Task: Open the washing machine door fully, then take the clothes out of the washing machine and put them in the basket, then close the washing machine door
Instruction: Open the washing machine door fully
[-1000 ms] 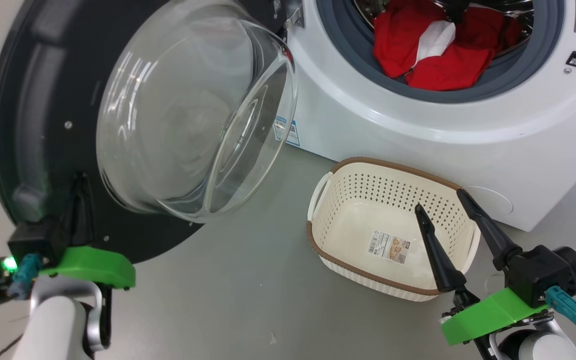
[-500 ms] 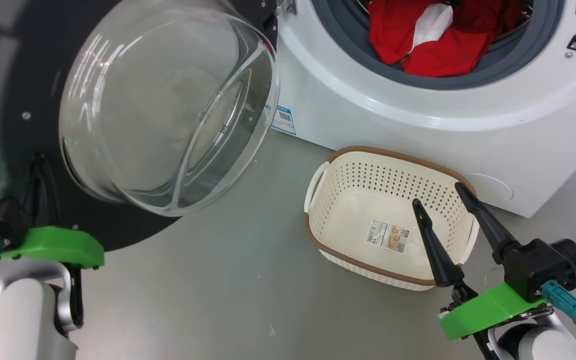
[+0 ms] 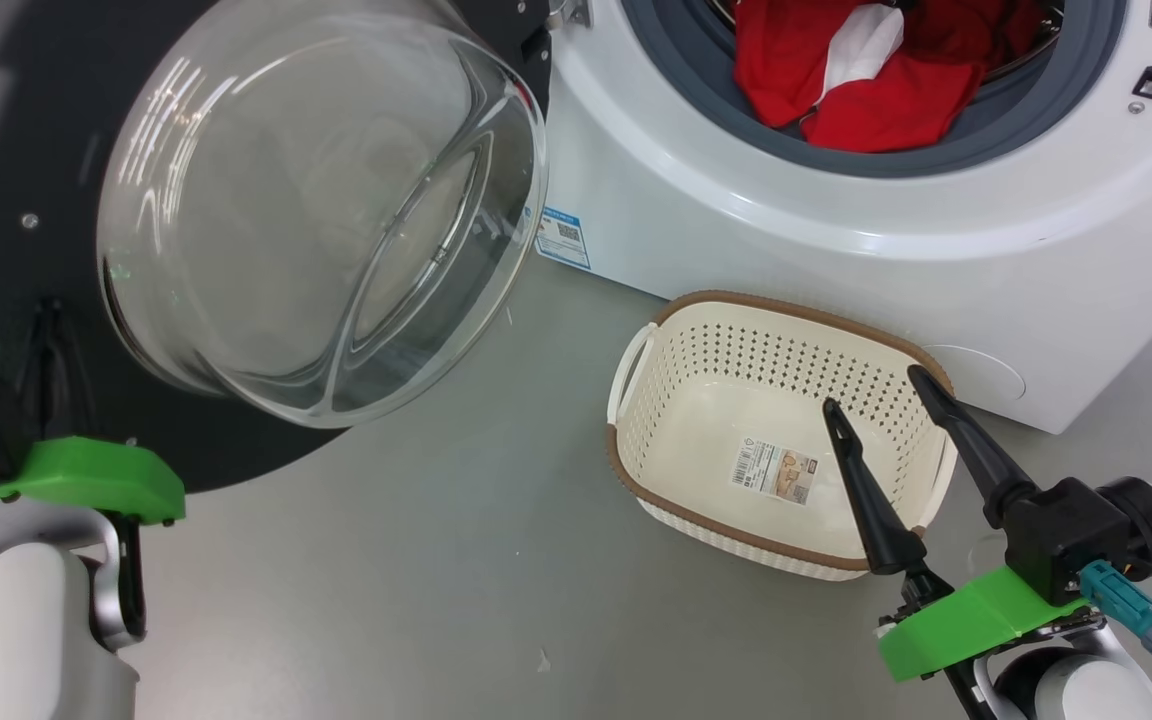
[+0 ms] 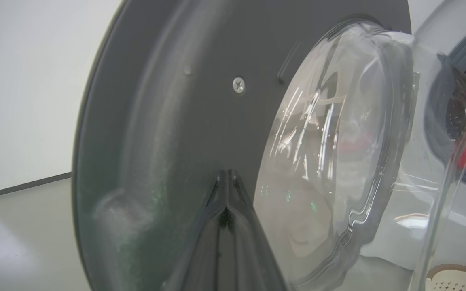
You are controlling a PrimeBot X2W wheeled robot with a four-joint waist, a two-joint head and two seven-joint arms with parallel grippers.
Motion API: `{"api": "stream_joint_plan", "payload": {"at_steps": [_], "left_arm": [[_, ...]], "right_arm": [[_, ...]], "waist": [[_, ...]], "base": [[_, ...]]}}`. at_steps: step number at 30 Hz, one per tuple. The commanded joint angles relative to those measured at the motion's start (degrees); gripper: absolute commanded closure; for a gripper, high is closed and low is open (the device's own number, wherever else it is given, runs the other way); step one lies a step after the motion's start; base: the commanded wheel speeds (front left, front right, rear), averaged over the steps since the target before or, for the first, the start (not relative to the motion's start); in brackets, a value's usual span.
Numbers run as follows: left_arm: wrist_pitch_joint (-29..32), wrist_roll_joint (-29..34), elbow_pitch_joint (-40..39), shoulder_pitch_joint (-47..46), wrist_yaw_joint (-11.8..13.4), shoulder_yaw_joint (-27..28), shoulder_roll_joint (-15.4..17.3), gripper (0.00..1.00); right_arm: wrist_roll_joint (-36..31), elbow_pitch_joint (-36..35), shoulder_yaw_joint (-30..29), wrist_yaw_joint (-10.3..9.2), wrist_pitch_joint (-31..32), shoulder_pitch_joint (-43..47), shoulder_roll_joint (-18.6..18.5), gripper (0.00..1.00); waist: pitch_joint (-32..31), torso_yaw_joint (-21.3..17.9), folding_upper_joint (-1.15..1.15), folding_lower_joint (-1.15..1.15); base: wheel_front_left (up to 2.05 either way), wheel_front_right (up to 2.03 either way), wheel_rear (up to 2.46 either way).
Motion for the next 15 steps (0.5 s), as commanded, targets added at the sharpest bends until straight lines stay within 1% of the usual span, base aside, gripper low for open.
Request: {"api": "stream_joint_plan", "payload": {"at_steps": [1, 6, 15], "left_arm": [[-0.27, 0.98, -0.33, -2.13, -0.01, 2.79, 3.11, 1.0], [-0.27, 2.33, 1.22, -3.36, -0.65, 3.4, 3.49, 1.0], [-0.27, 3.39, 0.97, -3.43, -1.22, 5.1, 3.45, 1.0]], "right_arm": [[-0.23, -1.77, 1.78, 0.36, 0.31, -2.06, 0.16, 0.0], [-0.47, -1.73, 2.04, 0.36, 0.44, -2.19, 0.16, 0.0], [-0.2, -1.46, 1.89, 0.36, 0.14, -2.24, 0.16, 0.0]], "waist": [[-0.03, -0.05, 0.0, 0.0], [0.07, -0.36, 0.0, 0.0], [-0.22, -0.89, 0.0, 0.0]], "base": [[0.0, 0.0, 0.0], [0.0, 0.0, 0.0], [0.0, 0.0, 0.0]]}}
